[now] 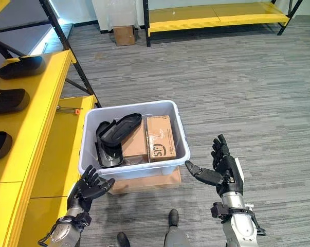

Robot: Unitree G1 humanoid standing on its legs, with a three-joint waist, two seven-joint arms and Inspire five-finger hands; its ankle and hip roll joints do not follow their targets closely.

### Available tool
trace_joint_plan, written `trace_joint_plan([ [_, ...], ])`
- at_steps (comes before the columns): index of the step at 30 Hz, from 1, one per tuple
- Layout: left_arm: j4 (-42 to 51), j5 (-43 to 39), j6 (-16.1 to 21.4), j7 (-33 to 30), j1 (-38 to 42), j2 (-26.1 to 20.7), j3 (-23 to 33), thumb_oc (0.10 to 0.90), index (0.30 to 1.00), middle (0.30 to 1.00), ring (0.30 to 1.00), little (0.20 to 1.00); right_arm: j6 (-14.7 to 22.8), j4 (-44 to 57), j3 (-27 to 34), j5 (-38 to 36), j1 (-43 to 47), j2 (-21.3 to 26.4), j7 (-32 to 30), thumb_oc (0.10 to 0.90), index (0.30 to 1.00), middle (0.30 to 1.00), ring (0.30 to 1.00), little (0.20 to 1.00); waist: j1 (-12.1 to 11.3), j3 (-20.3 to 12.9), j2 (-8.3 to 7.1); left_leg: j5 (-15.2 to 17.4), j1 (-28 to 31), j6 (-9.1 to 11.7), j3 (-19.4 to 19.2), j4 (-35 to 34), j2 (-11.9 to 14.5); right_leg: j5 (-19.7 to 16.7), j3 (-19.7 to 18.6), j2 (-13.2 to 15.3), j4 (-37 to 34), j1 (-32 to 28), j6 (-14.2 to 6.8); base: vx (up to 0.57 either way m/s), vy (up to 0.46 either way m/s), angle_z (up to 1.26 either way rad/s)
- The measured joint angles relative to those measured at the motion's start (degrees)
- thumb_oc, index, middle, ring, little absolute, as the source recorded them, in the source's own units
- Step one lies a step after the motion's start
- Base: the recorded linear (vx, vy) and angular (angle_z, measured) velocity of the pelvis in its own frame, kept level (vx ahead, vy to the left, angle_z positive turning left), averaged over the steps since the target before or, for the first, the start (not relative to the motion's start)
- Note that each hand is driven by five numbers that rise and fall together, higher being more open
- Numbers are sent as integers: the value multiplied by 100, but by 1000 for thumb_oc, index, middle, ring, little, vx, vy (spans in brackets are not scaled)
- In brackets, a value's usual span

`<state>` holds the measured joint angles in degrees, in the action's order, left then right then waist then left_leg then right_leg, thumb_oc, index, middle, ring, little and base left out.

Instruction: Move parts from the plastic box to the shelf.

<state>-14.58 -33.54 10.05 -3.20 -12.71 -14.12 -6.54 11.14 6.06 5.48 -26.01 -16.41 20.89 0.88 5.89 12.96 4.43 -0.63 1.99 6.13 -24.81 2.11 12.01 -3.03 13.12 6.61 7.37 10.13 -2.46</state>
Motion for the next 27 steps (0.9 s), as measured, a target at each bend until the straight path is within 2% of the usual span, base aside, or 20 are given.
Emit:
trace_joint_plan([
  [1, 1, -1, 1, -1, -17, -17, 10, 900, 1000, 1000, 1000, 1000, -3, 2, -7, -1, -41, -16, 2, 900, 1000, 1000, 1000, 1000, -31, -2, -13, 139, -120, 95, 8, 398, 143, 367, -39, -14, 545, 204, 122, -19, -241, -4],
  [2, -6, 0, 1, 8, -55, -73, 34, 900, 1000, 1000, 1000, 1000, -11, -7, -38, -3, -80, -25, 6, 900, 1000, 1000, 1000, 1000, -130, 4, -134, 185, -249, 166, 113, 894, 185, 586, -117, 38, 1008, 382, 195, -30, -177, 4],
  [3, -56, -2, -2, 4, -65, -74, 45, 900, 1000, 1000, 1000, 1000, -21, -33, -35, -3, -110, -10, 17, 900, 1000, 1000, 1000, 1000, -153, 5, -198, 119, -501, 229, 250, 1472, 297, 723, -126, 69, 1154, 420, 261, -30, -126, 7],
  [5, -73, 0, -17, 10, -175, -55, 0, 900, 1000, 1000, 1000, 1000, -34, -10, 26, -4, -110, 20, 26, 900, 1000, 1000, 1000, 1000, -231, 39, -286, -523, -1003, 284, 833, 2187, 363, 705, -146, 95, 872, 261, 291, 8, -6, -3],
  [7, -74, 4, -58, 27, -293, -34, -21, 900, 1000, 1000, 1000, 1000, -34, -5, 94, -3, -97, 34, 27, 900, 1000, 1000, 1000, 1000, -271, 62, -309, -499, -1099, 280, 1037, 2304, 375, 644, -153, 91, 823, 208, 315, 55, 88, -12],
  [9, -77, 3, -97, 21, -313, -11, -20, 900, 1000, 1000, 1000, 1000, -34, -16, 162, -4, -95, -4, -15, 900, 1000, 1000, 1000, 1000, -109, 61, -228, -502, -947, 245, 1052, 1454, 625, 657, -131, -102, 665, 144, 326, 121, 245, -5],
  [10, -77, 2, -98, 18, -271, -10, -19, 900, 1000, 1000, 1000, 1000, -34, -18, 184, -4, -92, -73, -20, 900, 1000, 1000, 1000, 1000, -71, 58, -216, -552, -841, 256, 923, 859, 818, 631, -130, -211, 475, 120, 282, 96, 260, -8],
  [11, -93, 1, -96, 18, -233, -2, -20, 900, 1000, 1000, 1000, 1000, -27, -33, 195, -5, -84, -97, -21, 900, 1000, 1000, 1000, 1000, -69, 56, -211, -603, -801, 256, 903, 513, 901, 608, -132, -259, 414, 140, 116, 67, 174, -25],
  [12, -151, 2, -99, 9, 56, -9, -50, 900, 1000, 1000, 1000, 1000, -27, -90, 204, -8, -37, -44, -81, 900, 1000, 1000, 1000, 1000, -65, 140, -181, -744, -491, 438, 652, -465, 1422, 591, -24, -395, 642, 268, 232, 102, 227, -25],
  [13, -203, 2, -109, 12, 128, 2, -74, 900, 1000, 1000, 1000, 1000, -27, -120, 201, -9, -32, -14, -93, 900, 1000, 1000, 1000, 1000, -22, 145, -173, -828, -456, 523, 604, -542, 1585, 651, -13, -443, 732, 293, 309, 89, 149, -32],
  [14, -200, 2, -110, 16, 184, 3, -81, 900, 1000, 1000, 1000, 1000, -20, -109, 206, -10, -29, -23, -91, 900, 1000, 1000, 1000, 1000, 47, 159, -202, -838, -398, 537, 559, -415, 1575, 661, -46, -443, 742, 341, 321, 104, 169, -35],
  [16, -209, 4, -114, 16, 240, 3, -100, 900, 1000, 1000, 1000, 1000, -8, -107, 197, -11, 58, -38, -80, 900, 1000, 1000, 1000, 1000, 64, 157, -140, -842, -249, 548, 299, -341, 1481, 625, -79, -454, 534, 327, 266, 100, 193, -44],
  [17, -206, 7, -113, 28, 257, 3, -116, 900, 1000, 1000, 1000, 1000, -9, -107, 226, -11, 36, -37, -84, 900, 1000, 1000, 1000, 1000, 118, 161, -61, -854, -153, 570, 178, -329, 1418, 596, -21, -456, 452, 296, 249, 109, 205, -15],
  [18, -181, 8, -111, 32, 361, 1, -141, 900, 1000, 1000, 1000, 1000, -9, -105, 243, -34, -78, -9, -85, 900, 1000, 1000, 1000, 1000, 225, 177, 65, -851, -6, 562, 151, -358, 1267, 451, -31, -454, 517, 286, 346, 124, 221, -6],
  [19, -169, 8, -99, 39, 403, -7, -169, 900, 1000, 1000, 1000, 1000, -10, -105, 243, -102, -112, 2, -83, 900, 1000, 1000, 1000, 1000, 210, 176, 129, -831, 17, 514, 149, -346, 1162, 448, -49, -451, 525, 306, 340, 118, 195, -5],
  [21, -149, 7, -87, 57, 491, 8, -195, 900, 1000, 1000, 1000, 1000, -10, -101, 250, -126, -111, 90, -63, 900, 1000, 1000, 1000, 1000, 210, 234, 321, -759, 2, 282, 128, -230, 974, 440, -98, -422, 632, 375, 319, 99, 171, -11],
  [22, -149, 7, -89, 83, 521, 2, -212, 900, 1000, 1000, 1000, 1000, -16, -102, 253, -127, -132, 69, -70, 900, 1000, 1000, 1000, 1000, 222, 251, 356, -438, 8, 201, -42, -208, 897, 458, -99, -329, 753, 447, 277, 97, 205, 6],
  [23, -133, 6, -88, 104, 591, -22, -205, 900, 1000, 1000, 1000, 1000, -17, -99, 205, -125, -158, 35, -54, 900, 1000, 1000, 1000, 1000, 183, 265, 247, -325, -28, 250, -69, -212, 607, 496, -200, -9, 957, 629, 82, 71, 158, 14],
  [24, -101, 6, -88, 109, 585, -26, -207, 900, 1000, 1000, 1000, 1000, -18, -96, 201, -124, -160, 35, -7, 900, 1000, 1000, 1000, 1000, 184, 264, 228, -274, -106, 316, -76, -195, 474, 496, -222, 163, 999, 704, -26, 66, 146, 16],
  [27, -97, 4, -89, 98, 512, -38, -183, 900, 1000, 1000, 1000, 1000, -50, -98, 177, -121, -156, -52, 11, 900, 1000, 1000, 1000, 1000, 150, 275, 117, -127, -185, 174, -143, -77, 127, 378, -424, 449, 885, 723, -219, 49, 95, 8],
])
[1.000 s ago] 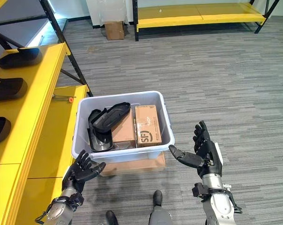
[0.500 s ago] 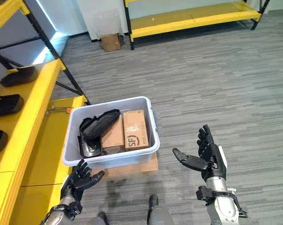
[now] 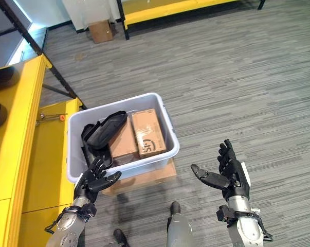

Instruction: Move parts from the plastic box to the shelf.

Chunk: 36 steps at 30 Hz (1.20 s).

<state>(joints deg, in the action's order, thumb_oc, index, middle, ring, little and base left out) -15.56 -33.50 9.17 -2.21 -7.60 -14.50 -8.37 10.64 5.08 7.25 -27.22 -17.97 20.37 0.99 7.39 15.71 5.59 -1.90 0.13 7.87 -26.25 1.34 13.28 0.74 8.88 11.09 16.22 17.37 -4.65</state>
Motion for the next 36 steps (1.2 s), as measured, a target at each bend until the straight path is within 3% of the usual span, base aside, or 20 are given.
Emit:
trace_joint_plan([
  [3, 2, -3, -3, -16, -135, -13, 112, 900, 1000, 1000, 1000, 1000, 0, 2, -74, 0, 30, -16, -4, 900, 1000, 1000, 1000, 1000, -111, -9, -51, 82, -1, -130, -77, 35, -180, -267, -68, 141, -326, -136, -89, 57, 78, -3],
  [5, 24, -4, -2, -94, -134, -38, 207, 900, 1000, 1000, 1000, 1000, -5, 2, -177, 10, 214, -17, 2, 900, 1000, 1000, 1000, 1000, -170, -14, -207, 135, 21, -218, -87, 52, -234, -435, -63, 159, -665, -330, -162, 61, 73, -2],
  [9, 40, -6, -3, -77, -129, -31, 153, 900, 1000, 1000, 1000, 1000, -4, 3, -176, 26, 352, -10, -8, 900, 1000, 1000, 1000, 1000, -223, -30, -393, 158, 86, -248, -32, 77, -225, -477, 3, 156, -854, -537, -179, 25, 22, 4],
  [13, 41, -8, -3, -73, -35, -32, 147, 900, 1000, 1000, 1000, 1000, -7, 4, -134, 373, 478, 160, -55, 900, 1000, 1000, 1000, 1000, -291, -42, -465, 247, -53, -256, 116, 177, -210, -524, 135, 185, -971, -604, -212, 27, -6, 17],
  [16, 38, -17, -14, -61, -206, -44, 151, 900, 1000, 1000, 1000, 1000, -32, 1, -160, 933, 862, 679, -180, 900, 1000, 1000, 1000, 1000, -501, -79, -601, 286, -293, -280, 302, 353, -171, -558, 302, 210, -1011, -643, -208, 4, -63, 27],
  [18, 47, -67, -12, 55, -208, -91, 55, 900, 1000, 1000, 1000, 1000, -108, -330, -416, 1400, 1445, 1725, -338, 900, 1000, 1000, 1000, 1000, -632, -76, -655, 402, -596, -307, 597, 634, -100, -561, 549, 228, -1021, -674, -206, -27, -67, 58],
  [19, 50, -127, -21, 63, -222, -199, -69, 900, 1000, 1000, 1000, 1000, -117, -559, -442, 1562, 1762, 1969, -345, 900, 1000, 1000, 1000, 1000, -735, -77, -692, 381, -684, -286, 682, 688, -80, -560, 623, 225, -1010, -682, -202, -20, -38, 49],
  [22, 49, -221, -79, 176, -376, -495, -191, 900, 1000, 1000, 1000, 1000, -148, -783, -525, 1655, 2494, 2057, -480, 900, 1000, 1000, 1000, 1000, -956, -83, -774, 356, -760, -249, 796, 763, -49, -550, 709, 214, -988, -664, -189, -18, -28, 20],
  [30, 50, -234, -148, 163, -309, -723, -289, 900, 1000, 1000, 1000, 1000, -435, -1378, -2251, 1726, 3946, 2325, -386, 900, 1000, 1000, 1000, 1000, -1267, 25, -895, 327, -966, -239, 936, 786, -50, -573, 848, 211, -1049, -580, -165, -25, -19, 8],
  [33, 51, -237, -165, 163, -51, -722, -369, 900, 1000, 1000, 1000, 1000, -642, -1590, -2479, 1803, 4471, 2311, -390, 900, 1000, 1000, 1000, 1000, -1396, 392, -927, 322, -1025, -242, 939, 822, -52, -658, 874, 202, -1156, -581, -148, 0, 0, 0],
  [35, 55, -412, -164, 145, 358, -752, -378, 900, 1000, 1000, 1000, 1000, -802, -2071, -2989, 1808, 5686, 2299, -432, 900, 1000, 1000, 1000, 1000, -1476, 809, -890, 321, -1118, -242, 951, 845, -49, -736, 903, 176, -1288, -571, -128, -44, 40, 1],
  [36, 54, -436, -165, 140, 394, -752, -372, 900, 1000, 1000, 1000, 1000, -803, -2140, -3009, 1807, 5804, 2235, -444, 900, 1000, 1000, 1000, 1000, -1536, 835, -884, 322, -1129, -243, 947, 845, -50, -738, 907, 175, -1304, -571, -127, -42, 48, 7],
])
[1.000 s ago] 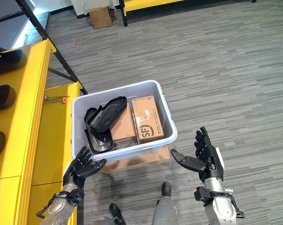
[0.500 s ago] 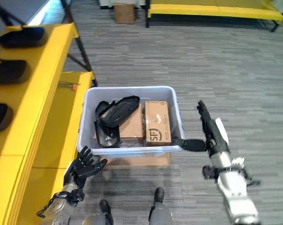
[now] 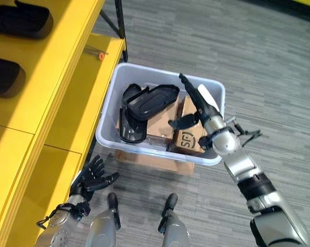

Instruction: Move parts from the plastic box to the shelf.

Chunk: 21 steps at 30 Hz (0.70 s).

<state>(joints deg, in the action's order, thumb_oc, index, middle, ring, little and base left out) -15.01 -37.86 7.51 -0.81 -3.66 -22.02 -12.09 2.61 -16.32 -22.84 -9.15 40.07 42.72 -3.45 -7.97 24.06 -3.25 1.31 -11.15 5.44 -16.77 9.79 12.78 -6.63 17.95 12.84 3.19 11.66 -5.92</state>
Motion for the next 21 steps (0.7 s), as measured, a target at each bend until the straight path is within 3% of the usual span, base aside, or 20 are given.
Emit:
trace_joint_plan([
  [3, 1, -1, 3, -129, 119, -18, 21, 900, 1000, 1000, 1000, 1000, -123, -243, -75, -1, 358, -311, -79, 900, 1000, 1000, 1000, 1000, -54, 77, 46, 0, -77, 0, 9, -11, -8, -2, 47, -2, -102, -5, 1, -34, 42, 8],
  [7, 56, -16, 16, -135, 275, -30, -5, 900, 1000, 1000, 1000, 1000, -325, -1531, -479, -5, 1423, -635, -223, 900, 1000, 1000, 1000, 1000, -34, 168, 102, 2, -277, 2, 2, 245, 11, -47, 71, 9, -204, -18, 12, -27, 43, 6],
  [21, 97, -22, 16, -369, 342, -15, -15, 900, 1000, 1000, 1000, 1000, -366, -1607, -460, -72, 1504, -1153, -506, 900, 1000, 1000, 1000, 1000, -85, 206, 156, -1, -389, -2, 5, 67, -8, -69, 115, -3, -230, 148, 7, 0, 4, 1],
])
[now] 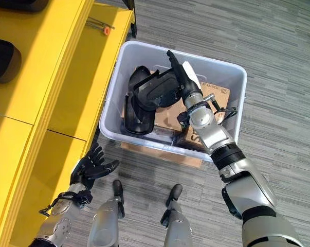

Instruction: Move parts from the plastic box to the shelf.

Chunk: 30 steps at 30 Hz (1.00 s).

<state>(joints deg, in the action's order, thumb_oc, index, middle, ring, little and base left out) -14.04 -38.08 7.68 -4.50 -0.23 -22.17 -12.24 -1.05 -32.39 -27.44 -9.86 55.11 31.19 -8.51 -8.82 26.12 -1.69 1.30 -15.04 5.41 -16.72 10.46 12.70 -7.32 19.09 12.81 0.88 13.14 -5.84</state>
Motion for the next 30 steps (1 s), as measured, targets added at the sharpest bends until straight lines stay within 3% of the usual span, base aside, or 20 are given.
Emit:
trace_joint_plan([
  [13, 0, -177, 0, -152, 172, 0, -62, 900, 1000, 1000, 1000, 1000, -60, -87, 3, -214, 150, -449, -205, 900, 1000, 1000, 1000, 1000, -92, 6, 12, -1, -163, 0, 50, 38, -13, -1, 74, 0, -84, 44, -1, 9, 3, 2],
  [30, -7, -223, 35, -349, 173, 49, -171, 900, 1000, 1000, 1000, 1000, -198, -683, -86, -82, 817, -590, -399, 900, 1000, 1000, 1000, 1000, -184, 16, 36, -24, -518, -29, 265, 28, -106, -27, 194, 63, -123, 250, -31, 23, 5, 5],
])
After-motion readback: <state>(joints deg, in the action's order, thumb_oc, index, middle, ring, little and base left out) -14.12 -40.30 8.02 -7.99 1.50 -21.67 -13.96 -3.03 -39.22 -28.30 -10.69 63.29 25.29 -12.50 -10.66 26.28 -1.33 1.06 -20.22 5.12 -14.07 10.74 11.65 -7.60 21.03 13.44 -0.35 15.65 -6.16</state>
